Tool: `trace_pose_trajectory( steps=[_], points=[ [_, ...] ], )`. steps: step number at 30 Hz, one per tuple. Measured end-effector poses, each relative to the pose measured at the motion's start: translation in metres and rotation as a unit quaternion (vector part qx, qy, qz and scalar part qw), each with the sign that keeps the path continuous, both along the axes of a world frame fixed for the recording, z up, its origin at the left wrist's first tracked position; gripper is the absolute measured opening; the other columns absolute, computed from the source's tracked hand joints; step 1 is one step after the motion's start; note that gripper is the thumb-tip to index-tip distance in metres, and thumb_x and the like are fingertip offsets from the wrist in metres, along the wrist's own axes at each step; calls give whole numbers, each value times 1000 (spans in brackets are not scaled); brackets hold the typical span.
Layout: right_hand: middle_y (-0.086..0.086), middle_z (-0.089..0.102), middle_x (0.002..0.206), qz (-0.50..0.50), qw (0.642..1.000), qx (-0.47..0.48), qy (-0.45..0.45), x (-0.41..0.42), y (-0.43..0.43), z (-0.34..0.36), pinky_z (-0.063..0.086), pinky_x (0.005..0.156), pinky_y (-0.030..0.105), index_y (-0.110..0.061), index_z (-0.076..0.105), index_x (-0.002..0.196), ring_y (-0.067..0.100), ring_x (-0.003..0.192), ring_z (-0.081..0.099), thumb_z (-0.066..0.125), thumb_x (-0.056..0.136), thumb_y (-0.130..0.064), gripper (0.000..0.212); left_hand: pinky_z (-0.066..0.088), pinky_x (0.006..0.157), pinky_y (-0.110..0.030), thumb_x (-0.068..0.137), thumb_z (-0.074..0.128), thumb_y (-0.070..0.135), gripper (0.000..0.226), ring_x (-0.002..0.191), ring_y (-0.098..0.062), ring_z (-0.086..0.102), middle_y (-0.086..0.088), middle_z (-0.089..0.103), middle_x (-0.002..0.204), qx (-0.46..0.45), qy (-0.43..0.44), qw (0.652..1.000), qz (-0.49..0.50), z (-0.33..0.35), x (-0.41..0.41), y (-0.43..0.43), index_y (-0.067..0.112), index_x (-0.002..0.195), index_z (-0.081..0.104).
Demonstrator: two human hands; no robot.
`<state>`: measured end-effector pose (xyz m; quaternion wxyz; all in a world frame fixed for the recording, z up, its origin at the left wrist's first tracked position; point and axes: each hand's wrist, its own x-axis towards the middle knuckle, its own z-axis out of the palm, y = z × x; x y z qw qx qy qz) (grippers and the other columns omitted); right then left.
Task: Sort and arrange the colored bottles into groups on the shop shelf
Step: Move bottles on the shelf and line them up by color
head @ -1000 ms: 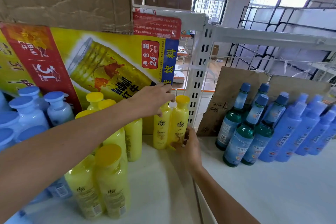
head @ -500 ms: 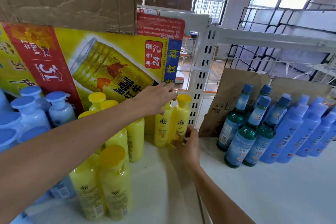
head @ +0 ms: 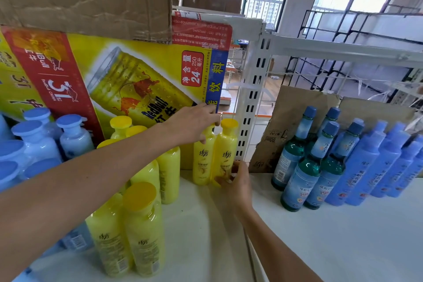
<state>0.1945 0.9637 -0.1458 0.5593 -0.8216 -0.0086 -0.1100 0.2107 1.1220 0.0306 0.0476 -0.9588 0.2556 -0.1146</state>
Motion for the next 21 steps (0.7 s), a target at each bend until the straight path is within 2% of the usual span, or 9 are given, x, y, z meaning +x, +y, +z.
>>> trace_pose_trajectory(
  steps=[3,7,11,15,19,21],
  points=[
    [-1,54,107,-11,1000,-18,1,-1,4,1,49,63,14,-30,44,103,1,84,56,76,72,-18,46,45,77,-28,75,72,32,58,114,-15,41,0,42,121,1,-6,1000,3,-1,0,-1,22,125,44],
    [-3,52,103,-34,999,-31,0,-1,6,-3,57,69,34,-36,42,98,8,81,59,79,63,-20,53,48,78,-30,75,71,35,66,114,-16,42,0,43,123,19,-21,1000,2,-1,-2,-1,20,130,37],
    [1,54,109,-27,999,-27,0,1,4,0,54,74,28,-24,47,107,4,85,55,78,69,-15,50,44,76,-27,77,70,37,63,115,-16,43,0,43,124,33,-35,999,0,0,-3,0,22,129,38],
    [-2,55,109,-2,999,-33,-16,-1,0,4,48,70,16,-28,47,110,0,89,54,79,68,-16,54,45,77,-27,76,70,38,67,115,-15,44,2,44,123,26,-30,999,-1,1,-4,1,24,132,36],
    [-4,54,114,16,998,-44,-31,-7,-7,20,52,84,32,-22,46,119,7,98,54,76,74,-23,53,47,82,-29,77,70,37,63,115,-14,44,2,44,122,2,-11,1000,-4,2,-6,5,26,130,39],
    [-2,53,120,18,996,-68,-56,-6,-13,37,52,88,35,-19,44,124,13,105,55,72,78,-26,54,48,84,-30,77,69,36,60,115,-14,45,3,45,122,-12,-8,1000,-4,2,-7,6,26,129,41]
  ],
)
